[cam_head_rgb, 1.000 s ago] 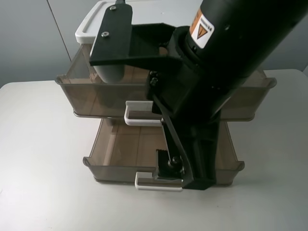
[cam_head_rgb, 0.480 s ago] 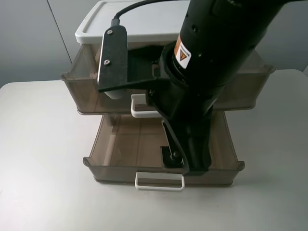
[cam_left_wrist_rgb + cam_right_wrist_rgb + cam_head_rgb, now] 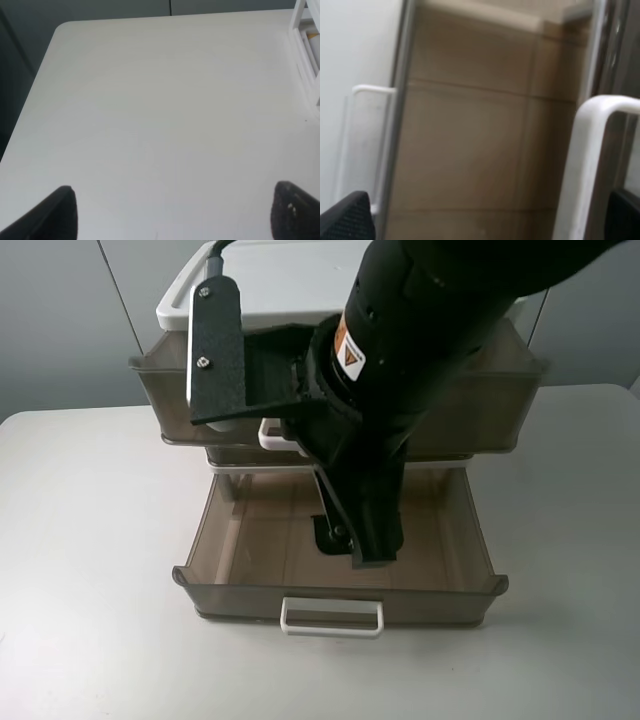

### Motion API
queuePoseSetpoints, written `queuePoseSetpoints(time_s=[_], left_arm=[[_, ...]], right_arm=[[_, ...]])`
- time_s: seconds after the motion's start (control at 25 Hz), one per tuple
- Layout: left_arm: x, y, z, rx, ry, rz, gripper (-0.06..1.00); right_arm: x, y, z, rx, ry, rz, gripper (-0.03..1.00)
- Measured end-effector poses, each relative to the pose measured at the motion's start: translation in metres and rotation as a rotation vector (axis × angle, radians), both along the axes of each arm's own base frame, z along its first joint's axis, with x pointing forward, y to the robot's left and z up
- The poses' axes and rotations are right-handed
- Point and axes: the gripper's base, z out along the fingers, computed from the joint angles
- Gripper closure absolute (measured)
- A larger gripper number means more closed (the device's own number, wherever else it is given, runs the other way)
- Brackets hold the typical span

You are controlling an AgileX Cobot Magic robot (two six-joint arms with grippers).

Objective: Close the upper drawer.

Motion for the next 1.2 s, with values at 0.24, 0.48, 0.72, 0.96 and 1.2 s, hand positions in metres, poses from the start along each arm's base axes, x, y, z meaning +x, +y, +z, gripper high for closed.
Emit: queuePoseSetpoints(time_s=[0.24, 0.48, 0.72, 0.96, 1.2], left_arm=[[0.000, 0.000, 0.000, 0.000, 0.000, 0.000, 0.20], [0.000, 0.000, 0.000, 0.000, 0.000, 0.000, 0.20], [0.000, 0.000, 0.000, 0.000, 0.000, 0.000, 0.20], [0.000, 0.000, 0.000, 0.000, 0.000, 0.000, 0.20], [0.000, 0.000, 0.000, 0.000, 0.000, 0.000, 0.20]], right_arm=[[0.008, 0.005, -0.002, 0.019, -0.063, 0.022, 0.27], [0.022, -0.002, -0.002, -0.005, -0.121, 0.009, 0.27], [0.026, -0.004, -0.001, -0.008, -0.134, 0.002, 0.27], [0.036, -0.007, 0.002, 0.012, -0.185, -0.025, 0.27], [0.044, -0.008, -0.003, -0.009, -0.209, -0.030, 0.27]])
